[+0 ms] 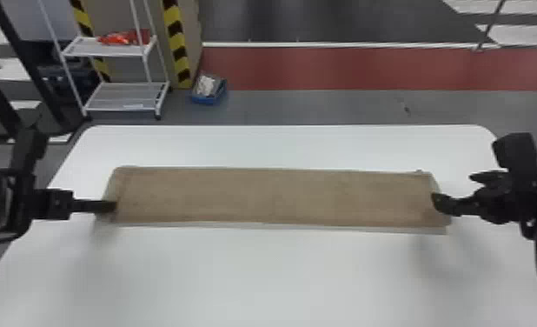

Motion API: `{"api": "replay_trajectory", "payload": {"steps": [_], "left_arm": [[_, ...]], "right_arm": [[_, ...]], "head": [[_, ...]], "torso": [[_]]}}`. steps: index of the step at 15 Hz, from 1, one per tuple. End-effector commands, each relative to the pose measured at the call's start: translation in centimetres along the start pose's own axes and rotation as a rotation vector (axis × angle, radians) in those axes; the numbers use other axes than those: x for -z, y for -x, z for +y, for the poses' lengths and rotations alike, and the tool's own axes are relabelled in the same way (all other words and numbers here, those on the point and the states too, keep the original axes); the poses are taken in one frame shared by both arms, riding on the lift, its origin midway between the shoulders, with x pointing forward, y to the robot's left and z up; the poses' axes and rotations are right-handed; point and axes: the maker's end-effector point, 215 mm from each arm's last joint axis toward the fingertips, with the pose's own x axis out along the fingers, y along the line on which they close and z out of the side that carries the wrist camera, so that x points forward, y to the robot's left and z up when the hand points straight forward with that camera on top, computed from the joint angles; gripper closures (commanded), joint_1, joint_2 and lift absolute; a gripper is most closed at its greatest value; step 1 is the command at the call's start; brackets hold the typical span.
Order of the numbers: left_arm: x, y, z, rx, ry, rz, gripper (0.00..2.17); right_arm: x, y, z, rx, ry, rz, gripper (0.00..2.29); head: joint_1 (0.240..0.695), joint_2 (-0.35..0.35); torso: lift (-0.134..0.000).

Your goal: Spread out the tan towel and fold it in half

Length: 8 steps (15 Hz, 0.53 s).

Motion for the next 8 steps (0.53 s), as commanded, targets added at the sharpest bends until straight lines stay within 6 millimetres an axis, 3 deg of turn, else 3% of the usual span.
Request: {"api": "replay_trajectory", "payload": {"steps": [1,3,4,6,8], "left_arm": [[2.2,0.7,-0.4,-0.005,0.052,0.032,1.43],[3.9,1.3,-1.1,0.004,0.094,0.054,1.43],[4.5,1.6,-1.6,0.013,0.106,0.055,1.30],[4.5,2.3,-1.6,0.009,0.125,0.035,0.02],[4.0,3.3,-1.6,0.010,0.174,0.009,0.00]], "right_arm": [[-1.2,-0.1,-0.1,-0.007,-0.012,-0.023,0.04],[-2.1,-0.2,-0.4,-0.009,-0.021,-0.040,0.04],[-2.3,-0.3,-0.3,-0.016,-0.030,-0.048,0.04],[-2.3,-1.0,-0.5,-0.021,-0.045,-0.050,0.04],[-2.6,-1.3,-0.3,-0.035,-0.070,-0.062,0.04]], "head": [[0.695,0.011],[0.695,0.013],[0.695,0.011],[0.695,0.010],[0.695,0.012]], "torso": [[-0.124],[-0.124],[-0.124],[-0.124],[-0.124]]}}
